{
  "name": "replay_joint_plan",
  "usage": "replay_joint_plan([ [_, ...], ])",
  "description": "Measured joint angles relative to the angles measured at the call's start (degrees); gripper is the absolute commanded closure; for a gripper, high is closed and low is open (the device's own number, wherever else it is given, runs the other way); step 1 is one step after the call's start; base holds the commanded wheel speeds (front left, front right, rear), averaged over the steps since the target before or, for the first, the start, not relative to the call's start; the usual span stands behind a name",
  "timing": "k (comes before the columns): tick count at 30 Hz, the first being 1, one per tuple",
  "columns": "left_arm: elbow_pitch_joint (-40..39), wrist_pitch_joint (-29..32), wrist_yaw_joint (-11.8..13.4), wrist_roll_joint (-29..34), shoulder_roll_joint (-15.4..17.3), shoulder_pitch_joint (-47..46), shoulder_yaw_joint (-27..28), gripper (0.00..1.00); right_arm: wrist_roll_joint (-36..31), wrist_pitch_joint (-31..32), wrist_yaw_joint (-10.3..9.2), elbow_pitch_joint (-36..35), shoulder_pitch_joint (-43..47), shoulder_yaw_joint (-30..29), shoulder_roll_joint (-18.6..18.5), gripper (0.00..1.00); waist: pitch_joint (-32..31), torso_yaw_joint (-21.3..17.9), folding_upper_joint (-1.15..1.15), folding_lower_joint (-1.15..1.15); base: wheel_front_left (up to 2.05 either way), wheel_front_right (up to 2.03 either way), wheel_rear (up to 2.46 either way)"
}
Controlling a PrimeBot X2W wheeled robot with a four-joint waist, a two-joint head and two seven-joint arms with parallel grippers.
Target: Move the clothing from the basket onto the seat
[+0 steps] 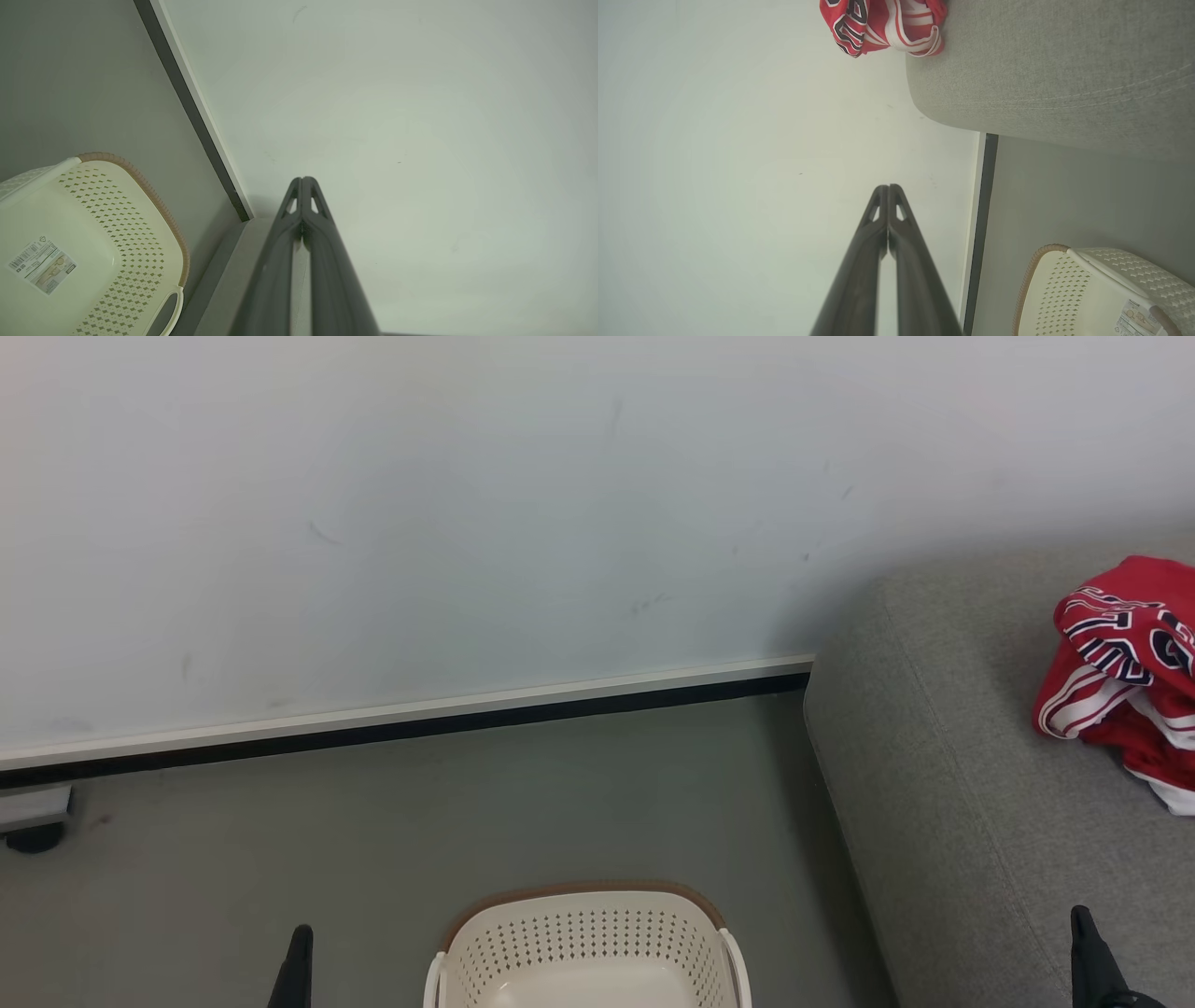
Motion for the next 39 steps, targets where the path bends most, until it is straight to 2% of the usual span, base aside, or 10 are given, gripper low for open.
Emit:
replay_joint_plan([
  [22, 0.64, 2.01, -0.49, -8.92, -0.04, -1.3, 0.0, 1.0, 9.38, 1.66, 0.0, -0.38, -0.32, -2.32, 0.0, 1.0, 0.97, -1.25, 0.0, 0.0, 0.0, 0.0, 0.0],
  [39, 0.67, 2.04, -0.49, -9.2, -0.05, -1.47, 0.0, 1.0, 9.61, 2.13, 0.01, -0.38, -0.43, -2.76, 0.18, 1.0, 1.01, -1.29, 0.0, 0.0, 0.0, 0.0, 0.0],
])
